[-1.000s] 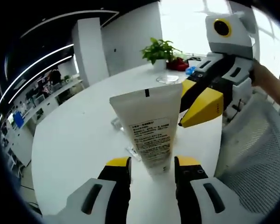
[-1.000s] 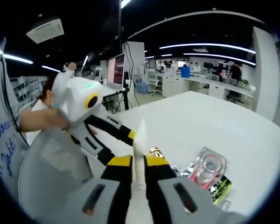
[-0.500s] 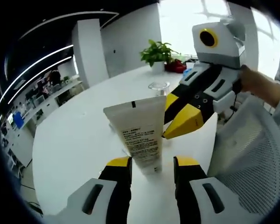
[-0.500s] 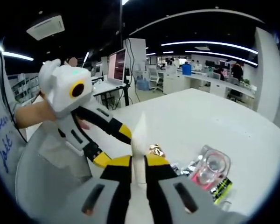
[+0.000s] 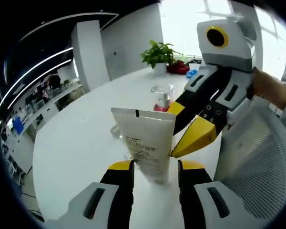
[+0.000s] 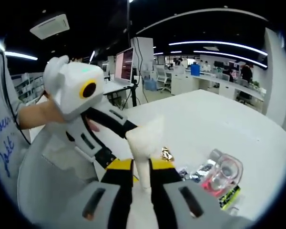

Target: Arrange the skincare products in the storage area until every visible bottle or jar stands upright without overlapping.

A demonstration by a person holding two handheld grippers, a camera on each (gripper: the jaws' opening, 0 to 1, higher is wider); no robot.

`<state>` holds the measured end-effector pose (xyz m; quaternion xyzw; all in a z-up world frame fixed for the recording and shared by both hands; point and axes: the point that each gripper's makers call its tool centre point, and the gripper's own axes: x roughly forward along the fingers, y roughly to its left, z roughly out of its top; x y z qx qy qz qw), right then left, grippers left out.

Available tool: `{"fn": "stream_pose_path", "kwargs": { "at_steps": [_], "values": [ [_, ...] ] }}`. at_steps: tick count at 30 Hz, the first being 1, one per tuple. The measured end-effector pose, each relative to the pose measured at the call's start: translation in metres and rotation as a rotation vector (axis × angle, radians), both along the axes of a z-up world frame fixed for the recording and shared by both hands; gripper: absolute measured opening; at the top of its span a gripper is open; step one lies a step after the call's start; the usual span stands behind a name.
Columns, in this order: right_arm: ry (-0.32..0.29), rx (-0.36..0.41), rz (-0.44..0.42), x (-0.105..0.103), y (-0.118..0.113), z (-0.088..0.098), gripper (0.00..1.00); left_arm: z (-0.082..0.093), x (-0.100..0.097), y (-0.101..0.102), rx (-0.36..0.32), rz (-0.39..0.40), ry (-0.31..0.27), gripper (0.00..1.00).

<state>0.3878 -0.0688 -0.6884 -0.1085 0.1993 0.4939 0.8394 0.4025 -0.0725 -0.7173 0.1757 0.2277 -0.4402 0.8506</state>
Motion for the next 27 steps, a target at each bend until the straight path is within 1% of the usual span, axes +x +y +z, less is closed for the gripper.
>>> {"fn": "stream_pose_path", "kwargs": {
  "at_steps": [3, 6, 9, 11, 14, 16, 18, 22, 23, 24, 27],
  "values": [
    [0.003, 0.003, 0.006, -0.001, 0.002, 0.000, 0.12, 0.000, 0.001, -0.001, -0.002, -0.003, -0.002, 0.32],
    [0.003, 0.003, 0.007, 0.000, 0.003, 0.000, 0.12, 0.001, 0.000, -0.003, -0.011, -0.009, 0.000, 0.25],
    [0.002, 0.004, 0.006, 0.001, 0.003, 0.001, 0.11, 0.001, -0.001, -0.004, -0.014, -0.011, 0.002, 0.23],
    [0.000, 0.002, 0.004, 0.002, 0.002, 0.001, 0.11, 0.001, 0.000, -0.003, -0.014, -0.008, 0.001, 0.22],
    [-0.003, 0.002, -0.003, 0.004, 0.000, 0.002, 0.11, 0.000, 0.002, 0.000, -0.009, -0.004, -0.001, 0.18],
    [-0.009, 0.003, -0.013, 0.007, -0.003, 0.004, 0.12, -0.001, 0.003, 0.003, -0.011, -0.001, 0.008, 0.16],
    [-0.013, 0.004, -0.020, 0.009, -0.006, 0.006, 0.12, -0.002, 0.003, 0.003, -0.014, 0.001, 0.007, 0.15],
    [-0.020, 0.001, -0.034, 0.013, -0.011, 0.007, 0.12, -0.002, 0.001, 0.002, -0.016, -0.027, 0.008, 0.15],
    [-0.021, 0.002, -0.038, 0.013, -0.012, 0.007, 0.12, -0.002, 0.000, 0.001, -0.016, -0.044, 0.010, 0.14],
    [-0.021, 0.002, -0.043, 0.014, -0.014, 0.008, 0.12, -0.002, 0.000, 0.001, -0.023, -0.050, 0.023, 0.14],
    [-0.025, -0.002, -0.050, 0.015, -0.018, 0.008, 0.12, -0.003, 0.004, 0.002, -0.037, -0.059, 0.031, 0.14]
  ]
}}
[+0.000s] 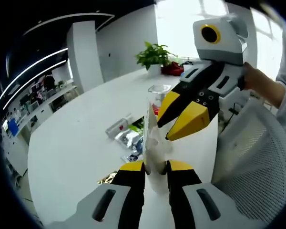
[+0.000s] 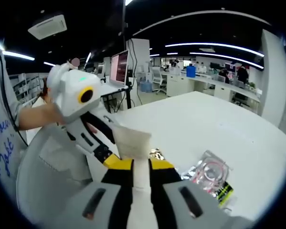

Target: Arrange the skincare products in the storage area until every visible bottle or jar stands upright without overlapping.

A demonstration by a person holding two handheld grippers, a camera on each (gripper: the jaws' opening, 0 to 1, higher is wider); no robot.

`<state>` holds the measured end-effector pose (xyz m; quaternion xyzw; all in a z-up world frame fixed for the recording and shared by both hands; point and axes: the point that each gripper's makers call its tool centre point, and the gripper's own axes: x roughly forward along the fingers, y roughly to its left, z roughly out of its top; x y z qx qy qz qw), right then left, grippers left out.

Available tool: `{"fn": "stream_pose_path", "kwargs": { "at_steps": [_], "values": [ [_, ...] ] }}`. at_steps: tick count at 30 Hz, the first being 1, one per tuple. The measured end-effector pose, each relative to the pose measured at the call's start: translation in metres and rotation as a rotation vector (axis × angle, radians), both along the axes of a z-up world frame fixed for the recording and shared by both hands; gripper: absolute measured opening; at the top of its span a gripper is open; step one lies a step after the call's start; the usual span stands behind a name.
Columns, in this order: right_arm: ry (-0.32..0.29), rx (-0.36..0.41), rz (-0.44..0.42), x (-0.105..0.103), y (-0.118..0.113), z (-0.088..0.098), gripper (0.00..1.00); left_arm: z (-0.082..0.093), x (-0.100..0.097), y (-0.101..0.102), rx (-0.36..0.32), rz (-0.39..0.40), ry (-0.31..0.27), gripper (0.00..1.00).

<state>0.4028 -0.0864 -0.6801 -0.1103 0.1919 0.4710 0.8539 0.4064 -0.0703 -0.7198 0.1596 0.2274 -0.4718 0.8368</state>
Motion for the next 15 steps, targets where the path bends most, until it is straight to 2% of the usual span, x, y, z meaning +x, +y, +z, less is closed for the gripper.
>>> {"fn": "stream_pose_path", "kwargs": {
  "at_steps": [15],
  "values": [
    [-0.032, -0.002, -0.049, -0.003, -0.022, 0.016, 0.13, 0.000, 0.006, -0.014, -0.049, -0.143, 0.008, 0.13]
  ]
}}
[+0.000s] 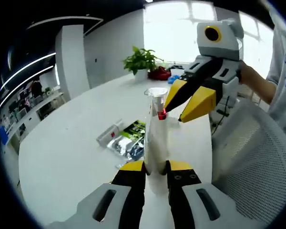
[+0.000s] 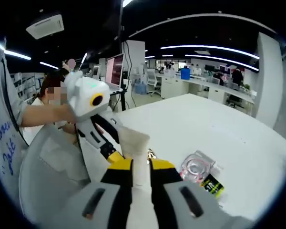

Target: Arrange the skincare products in the storage area until every visible bottle or jar stands upright without overlapping.

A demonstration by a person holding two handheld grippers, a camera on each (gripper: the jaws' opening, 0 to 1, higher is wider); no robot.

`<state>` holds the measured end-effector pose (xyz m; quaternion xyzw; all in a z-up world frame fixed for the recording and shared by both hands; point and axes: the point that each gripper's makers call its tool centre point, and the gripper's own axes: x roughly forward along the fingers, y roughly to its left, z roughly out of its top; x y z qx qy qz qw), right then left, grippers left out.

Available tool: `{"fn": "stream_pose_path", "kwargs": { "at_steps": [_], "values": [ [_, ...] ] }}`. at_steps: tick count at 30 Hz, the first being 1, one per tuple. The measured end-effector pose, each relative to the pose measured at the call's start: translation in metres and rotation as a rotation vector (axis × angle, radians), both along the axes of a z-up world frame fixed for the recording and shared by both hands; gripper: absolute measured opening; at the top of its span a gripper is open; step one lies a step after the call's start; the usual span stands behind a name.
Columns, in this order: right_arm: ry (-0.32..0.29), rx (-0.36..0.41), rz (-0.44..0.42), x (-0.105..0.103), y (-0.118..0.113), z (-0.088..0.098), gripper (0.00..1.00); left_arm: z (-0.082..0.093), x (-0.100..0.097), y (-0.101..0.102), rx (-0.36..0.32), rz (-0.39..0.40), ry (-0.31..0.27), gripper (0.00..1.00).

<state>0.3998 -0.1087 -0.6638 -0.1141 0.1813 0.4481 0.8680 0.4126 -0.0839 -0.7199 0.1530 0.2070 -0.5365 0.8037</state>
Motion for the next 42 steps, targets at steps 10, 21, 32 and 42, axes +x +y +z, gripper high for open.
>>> {"fn": "stream_pose_path", "kwargs": {
  "at_steps": [10, 21, 32, 42],
  "values": [
    [0.023, -0.008, -0.065, -0.007, -0.024, -0.007, 0.14, -0.002, 0.007, -0.012, -0.013, -0.108, 0.003, 0.13],
    [0.030, -0.019, -0.140, -0.004, -0.048, -0.011, 0.15, -0.003, 0.012, -0.022, -0.032, -0.200, 0.032, 0.13],
    [0.032, -0.020, -0.194, 0.000, -0.059, -0.011, 0.24, -0.005, 0.018, -0.034, -0.047, -0.235, 0.040, 0.14],
    [0.050, -0.026, -0.259, 0.003, -0.071, -0.015, 0.41, -0.006, 0.021, -0.041, -0.037, -0.268, 0.030, 0.14]
  ]
}}
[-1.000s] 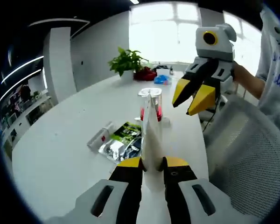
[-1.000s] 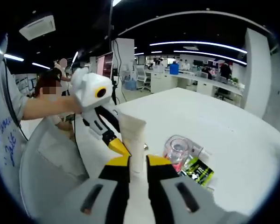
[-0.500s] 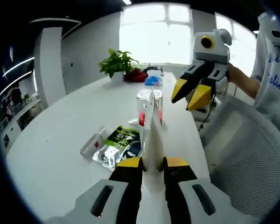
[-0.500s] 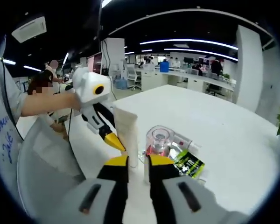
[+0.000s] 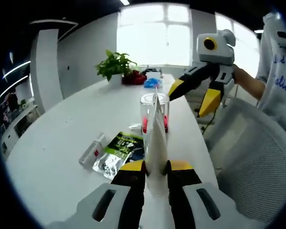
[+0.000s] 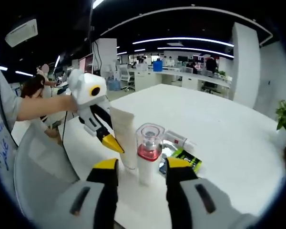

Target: Arrange the skincare products in the storage area until every visible bottle or jar stands upright without overlapping.

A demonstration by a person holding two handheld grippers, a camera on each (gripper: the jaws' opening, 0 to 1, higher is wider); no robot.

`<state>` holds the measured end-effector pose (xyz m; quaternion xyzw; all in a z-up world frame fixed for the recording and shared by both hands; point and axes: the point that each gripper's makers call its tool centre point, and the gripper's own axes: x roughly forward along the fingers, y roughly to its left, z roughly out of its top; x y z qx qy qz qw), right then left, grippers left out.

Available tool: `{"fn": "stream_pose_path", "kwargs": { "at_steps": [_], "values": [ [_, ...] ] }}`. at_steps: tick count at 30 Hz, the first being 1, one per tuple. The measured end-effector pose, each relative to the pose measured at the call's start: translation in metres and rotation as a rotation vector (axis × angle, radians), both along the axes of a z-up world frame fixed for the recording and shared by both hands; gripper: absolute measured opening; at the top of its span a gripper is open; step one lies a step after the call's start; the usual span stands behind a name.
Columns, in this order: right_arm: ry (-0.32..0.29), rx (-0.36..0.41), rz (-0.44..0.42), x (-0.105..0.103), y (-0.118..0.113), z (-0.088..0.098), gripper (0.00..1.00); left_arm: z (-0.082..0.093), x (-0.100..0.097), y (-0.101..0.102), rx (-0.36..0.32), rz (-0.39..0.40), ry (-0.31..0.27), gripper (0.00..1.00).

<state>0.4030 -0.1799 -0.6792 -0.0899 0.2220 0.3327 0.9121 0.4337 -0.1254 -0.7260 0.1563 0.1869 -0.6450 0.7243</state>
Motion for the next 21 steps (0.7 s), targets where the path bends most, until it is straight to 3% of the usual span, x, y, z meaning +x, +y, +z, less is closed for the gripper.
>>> {"fn": "stream_pose_path", "kwargs": {
  "at_steps": [21],
  "values": [
    [0.017, -0.007, -0.011, -0.0027, -0.0067, -0.0056, 0.41, -0.0051, 0.0014, -0.0071, 0.016, -0.031, -0.010, 0.15]
  ]
}}
